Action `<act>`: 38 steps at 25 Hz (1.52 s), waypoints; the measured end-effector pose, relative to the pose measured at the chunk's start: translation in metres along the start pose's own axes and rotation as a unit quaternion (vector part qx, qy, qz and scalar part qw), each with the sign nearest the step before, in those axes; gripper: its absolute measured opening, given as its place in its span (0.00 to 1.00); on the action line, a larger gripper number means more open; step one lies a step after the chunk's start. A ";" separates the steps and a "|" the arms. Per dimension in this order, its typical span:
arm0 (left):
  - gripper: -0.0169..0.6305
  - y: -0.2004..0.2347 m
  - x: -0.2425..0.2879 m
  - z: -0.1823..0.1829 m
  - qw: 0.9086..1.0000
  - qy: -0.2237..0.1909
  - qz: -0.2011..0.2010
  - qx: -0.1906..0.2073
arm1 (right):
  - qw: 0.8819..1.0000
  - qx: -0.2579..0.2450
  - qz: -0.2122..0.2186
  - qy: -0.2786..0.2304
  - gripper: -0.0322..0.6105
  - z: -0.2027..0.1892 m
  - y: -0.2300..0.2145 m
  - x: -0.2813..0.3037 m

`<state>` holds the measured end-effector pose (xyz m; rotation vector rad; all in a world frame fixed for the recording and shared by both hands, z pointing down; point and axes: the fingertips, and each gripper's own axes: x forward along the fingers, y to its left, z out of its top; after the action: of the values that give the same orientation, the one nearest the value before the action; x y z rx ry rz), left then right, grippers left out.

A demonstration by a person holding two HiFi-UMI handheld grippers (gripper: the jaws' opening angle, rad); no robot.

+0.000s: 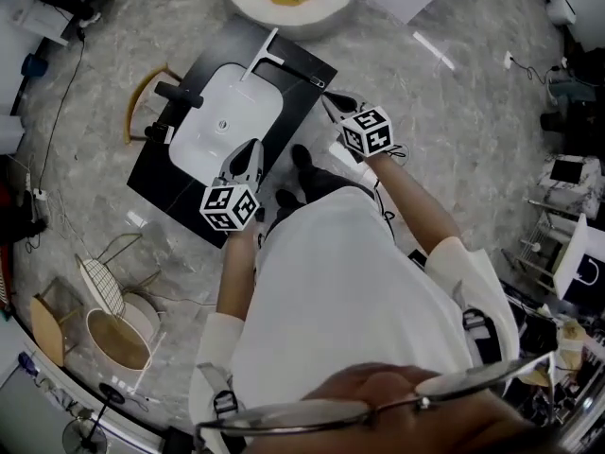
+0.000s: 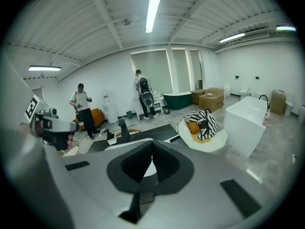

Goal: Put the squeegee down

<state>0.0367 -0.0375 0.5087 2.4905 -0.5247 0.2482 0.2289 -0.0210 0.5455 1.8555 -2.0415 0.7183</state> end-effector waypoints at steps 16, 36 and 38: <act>0.03 -0.070 0.008 0.021 0.999 -0.025 -0.013 0.019 | 0.996 0.035 0.022 -0.084 0.06 0.036 -0.006 -0.113; 0.03 -0.090 0.028 0.040 0.998 -0.064 0.019 0.022 | 0.991 0.036 0.050 -0.118 0.06 0.057 -0.034 -0.128; 0.03 -0.092 0.030 0.039 0.998 -0.064 0.018 0.022 | 0.991 0.036 0.053 -0.118 0.06 0.057 -0.035 -0.128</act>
<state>0.1050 0.0000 0.4398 2.5544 -0.6240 0.1148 0.2869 0.0546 0.4366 1.9673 -2.3038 0.6307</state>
